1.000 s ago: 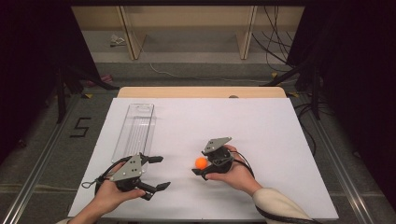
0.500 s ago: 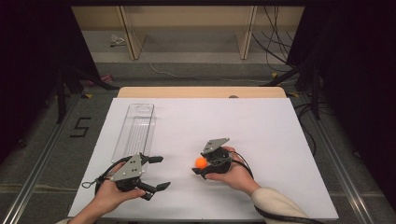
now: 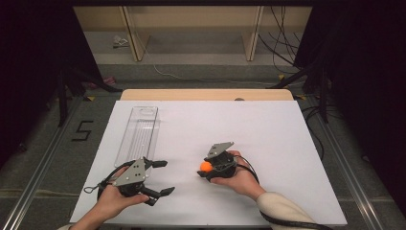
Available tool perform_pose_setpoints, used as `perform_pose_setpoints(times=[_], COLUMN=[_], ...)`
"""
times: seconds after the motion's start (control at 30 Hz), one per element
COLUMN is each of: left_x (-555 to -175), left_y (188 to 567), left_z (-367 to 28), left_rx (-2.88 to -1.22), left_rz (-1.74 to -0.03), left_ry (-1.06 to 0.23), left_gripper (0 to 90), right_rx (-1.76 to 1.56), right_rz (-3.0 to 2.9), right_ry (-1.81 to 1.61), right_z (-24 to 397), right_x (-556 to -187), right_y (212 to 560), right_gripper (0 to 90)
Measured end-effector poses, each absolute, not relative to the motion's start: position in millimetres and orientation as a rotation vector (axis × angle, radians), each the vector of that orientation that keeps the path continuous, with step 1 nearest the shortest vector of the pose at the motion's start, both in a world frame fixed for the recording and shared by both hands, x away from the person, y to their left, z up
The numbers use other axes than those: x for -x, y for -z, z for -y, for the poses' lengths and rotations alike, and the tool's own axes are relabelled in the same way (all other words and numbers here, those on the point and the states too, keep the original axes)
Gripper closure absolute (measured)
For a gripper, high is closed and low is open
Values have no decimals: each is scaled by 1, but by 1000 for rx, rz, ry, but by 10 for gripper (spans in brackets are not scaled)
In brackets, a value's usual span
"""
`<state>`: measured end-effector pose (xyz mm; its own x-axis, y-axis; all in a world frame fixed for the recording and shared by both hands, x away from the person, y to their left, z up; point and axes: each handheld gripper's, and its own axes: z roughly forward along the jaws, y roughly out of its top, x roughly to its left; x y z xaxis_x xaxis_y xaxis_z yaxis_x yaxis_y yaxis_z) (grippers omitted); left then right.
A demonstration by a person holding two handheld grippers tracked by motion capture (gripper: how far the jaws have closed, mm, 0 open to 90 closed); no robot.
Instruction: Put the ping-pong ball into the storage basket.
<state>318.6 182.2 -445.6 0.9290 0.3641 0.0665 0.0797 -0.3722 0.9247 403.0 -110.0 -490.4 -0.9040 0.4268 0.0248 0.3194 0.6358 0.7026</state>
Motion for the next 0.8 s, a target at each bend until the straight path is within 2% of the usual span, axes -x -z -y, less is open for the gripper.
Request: perform_pose_setpoints(times=[0.23,0.8], left_x=[-318,-318], left_y=[446,446], left_z=[-182,-182], left_rx=[-1943,-1943], left_rz=[-321,-321], left_ry=[-311,-309], left_gripper=[166,166], right_rx=[-607,-599], right_rz=[-2718,-2702], right_ry=[-1114,-1127], right_z=[111,111], right_x=[-404,-403], right_y=[490,484], right_gripper=[509,511])
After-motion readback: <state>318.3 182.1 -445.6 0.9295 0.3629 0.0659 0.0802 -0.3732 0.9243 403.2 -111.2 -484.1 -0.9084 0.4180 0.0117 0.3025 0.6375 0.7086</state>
